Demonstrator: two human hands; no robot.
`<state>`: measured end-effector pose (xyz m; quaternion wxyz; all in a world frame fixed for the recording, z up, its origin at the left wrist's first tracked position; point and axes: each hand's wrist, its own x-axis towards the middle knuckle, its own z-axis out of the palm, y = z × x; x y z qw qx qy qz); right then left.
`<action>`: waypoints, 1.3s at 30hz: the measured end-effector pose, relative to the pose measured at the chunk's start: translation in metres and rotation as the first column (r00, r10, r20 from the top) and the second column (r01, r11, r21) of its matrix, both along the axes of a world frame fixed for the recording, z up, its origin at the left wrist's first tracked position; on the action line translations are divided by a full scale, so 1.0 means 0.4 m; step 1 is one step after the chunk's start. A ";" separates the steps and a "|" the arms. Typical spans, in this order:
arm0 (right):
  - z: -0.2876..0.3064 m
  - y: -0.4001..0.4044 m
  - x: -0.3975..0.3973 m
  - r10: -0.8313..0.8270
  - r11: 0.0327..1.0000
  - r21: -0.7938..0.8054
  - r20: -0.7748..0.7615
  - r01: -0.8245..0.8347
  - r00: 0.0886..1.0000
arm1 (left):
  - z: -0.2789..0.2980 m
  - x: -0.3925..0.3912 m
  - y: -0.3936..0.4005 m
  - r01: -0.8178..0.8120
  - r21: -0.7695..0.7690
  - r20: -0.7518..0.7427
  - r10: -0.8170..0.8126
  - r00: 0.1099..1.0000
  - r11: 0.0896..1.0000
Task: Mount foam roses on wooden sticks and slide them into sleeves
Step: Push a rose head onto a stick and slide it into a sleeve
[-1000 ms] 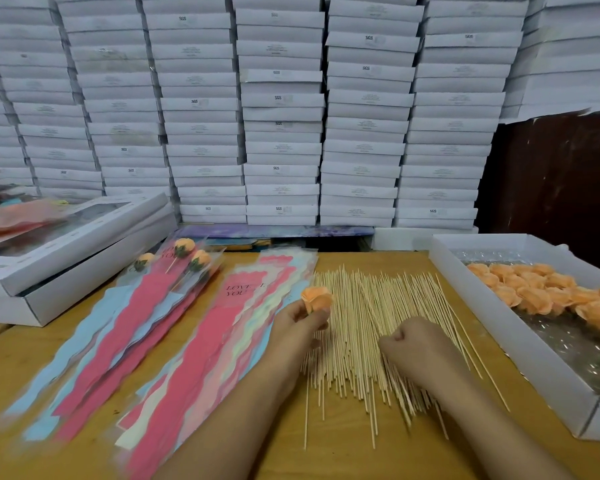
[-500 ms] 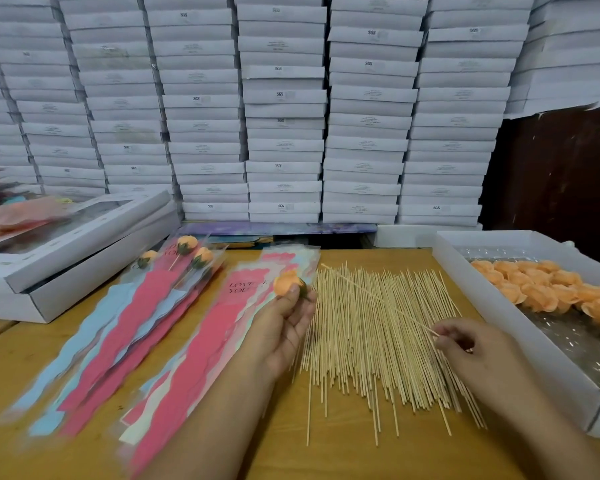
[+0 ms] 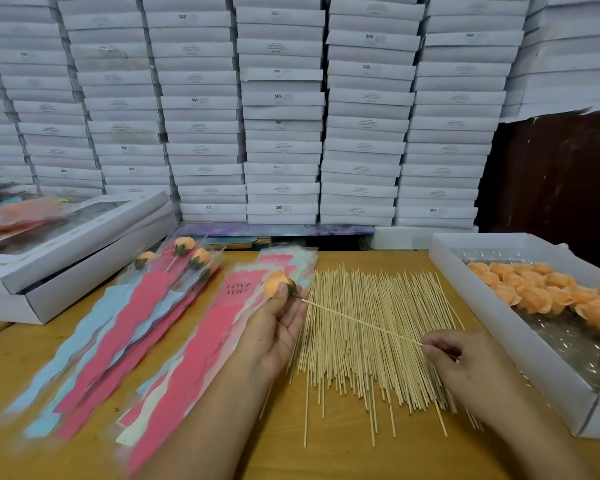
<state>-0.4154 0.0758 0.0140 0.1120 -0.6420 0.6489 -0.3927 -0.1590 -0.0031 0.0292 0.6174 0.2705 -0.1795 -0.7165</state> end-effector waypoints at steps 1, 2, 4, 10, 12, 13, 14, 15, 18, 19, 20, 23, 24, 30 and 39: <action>-0.001 -0.001 0.000 0.003 1.000 0.000 0.000 -0.003 1.000 | -0.001 0.001 0.000 0.000 -0.001 0.000 0.000 1.000 1.000; -0.001 -0.001 -0.001 0.004 1.000 -0.001 0.003 -0.004 1.000 | -0.001 0.001 0.000 -0.001 -0.001 0.004 0.001 1.000 1.000; -0.002 -0.002 -0.003 0.003 1.000 -0.006 0.008 -0.003 1.000 | -0.003 0.001 -0.001 -0.004 -0.001 0.009 0.004 1.000 1.000; -0.009 -0.003 -0.004 -0.001 1.000 -0.012 0.029 0.002 1.000 | -0.003 0.000 -0.003 -0.007 0.009 0.009 0.007 1.000 1.000; -0.011 -0.003 -0.005 0.012 1.000 -0.009 0.024 -0.012 1.000 | -0.002 0.000 -0.001 -0.008 0.013 0.002 0.008 1.000 1.000; -0.011 -0.003 -0.006 0.019 1.000 -0.002 0.021 -0.019 1.000 | -0.001 0.000 0.000 -0.009 0.013 -0.001 0.009 1.000 1.000; -0.010 -0.003 -0.006 0.023 1.000 0.006 0.025 -0.023 0.999 | 0.000 0.000 0.001 -0.009 0.014 -0.002 0.009 1.000 1.000; -0.010 -0.004 -0.006 0.029 1.000 0.005 0.039 -0.029 0.999 | 0.001 0.000 0.002 -0.012 0.016 -0.004 0.012 1.000 1.000; 0.002 0.001 -0.002 0.064 0.996 -0.070 0.166 -0.053 0.984 | 0.003 0.001 0.005 -0.017 0.024 -0.017 0.018 1.000 1.000; 0.012 0.005 0.002 0.094 0.990 -0.121 0.239 -0.066 0.967 | 0.004 0.002 0.005 -0.014 0.025 -0.016 0.015 1.000 1.000; 0.026 0.011 0.007 0.130 0.982 -0.170 0.317 -0.078 0.939 | 0.004 0.001 0.005 -0.011 0.024 -0.014 0.011 1.000 1.000; 0.054 0.033 0.014 0.200 0.946 -0.320 0.469 -0.045 0.860 | -0.001 -0.001 0.003 -0.004 0.027 -0.005 0.005 1.000 1.000; 0.057 0.036 0.011 0.204 0.932 -0.362 0.522 -0.001 0.828 | -0.002 -0.001 0.003 -0.002 0.027 0.001 0.002 1.000 1.000; 0.072 0.041 -0.015 0.403 0.913 -0.402 0.851 -0.077 0.336 | -0.005 0.003 0.004 0.007 0.021 -0.004 -0.007 1.000 1.000; 0.062 0.020 -0.018 0.346 0.928 -0.294 0.908 -0.229 0.235 | -0.002 -0.001 0.007 0.009 0.029 0.039 -0.010 0.999 1.000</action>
